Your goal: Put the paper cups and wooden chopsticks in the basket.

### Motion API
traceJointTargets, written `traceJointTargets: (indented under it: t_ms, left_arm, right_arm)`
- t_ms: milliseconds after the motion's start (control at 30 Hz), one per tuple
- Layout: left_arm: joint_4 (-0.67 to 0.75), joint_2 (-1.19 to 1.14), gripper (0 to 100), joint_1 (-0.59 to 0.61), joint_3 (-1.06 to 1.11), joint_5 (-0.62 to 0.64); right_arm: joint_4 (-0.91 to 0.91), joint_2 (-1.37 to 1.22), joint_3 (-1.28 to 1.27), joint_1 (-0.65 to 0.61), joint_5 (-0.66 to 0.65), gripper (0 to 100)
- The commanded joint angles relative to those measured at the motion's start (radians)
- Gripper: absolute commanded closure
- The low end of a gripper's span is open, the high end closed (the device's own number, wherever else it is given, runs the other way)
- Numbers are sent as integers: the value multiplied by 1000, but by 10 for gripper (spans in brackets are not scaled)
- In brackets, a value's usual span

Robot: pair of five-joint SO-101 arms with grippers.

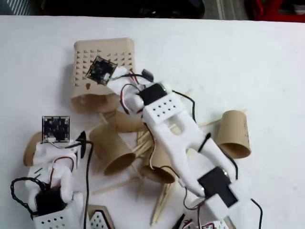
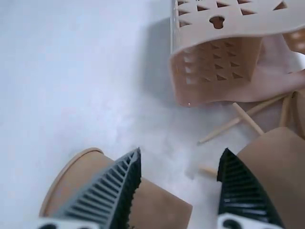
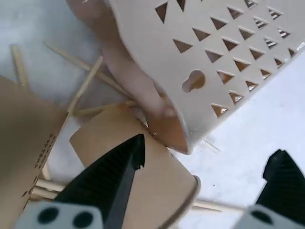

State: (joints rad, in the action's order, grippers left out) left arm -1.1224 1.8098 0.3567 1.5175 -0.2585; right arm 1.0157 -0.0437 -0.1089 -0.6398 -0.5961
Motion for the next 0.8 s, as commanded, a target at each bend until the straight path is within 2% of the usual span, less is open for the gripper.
traceJointTargets:
  t_ms: [0, 167, 233, 500, 767]
  left_arm:
    - [25, 13, 736, 8, -6, -11]
    - [25, 13, 736, 8, -6, -11]
    - [25, 13, 736, 8, -6, -12]
    - [25, 13, 736, 7, -6, -12]
    - [20, 13, 736, 7, -5, -12]
  right_arm:
    - [-87, -31, 48, -7, -11, 608]
    - [-246, -104, 48, 13, -5, 610]
    - [-286, -127, 48, 28, -3, 646]
    - [-423, -99, 49, 70, -8, 987]
    - [-426, -21, 117, 128, 5, 979]
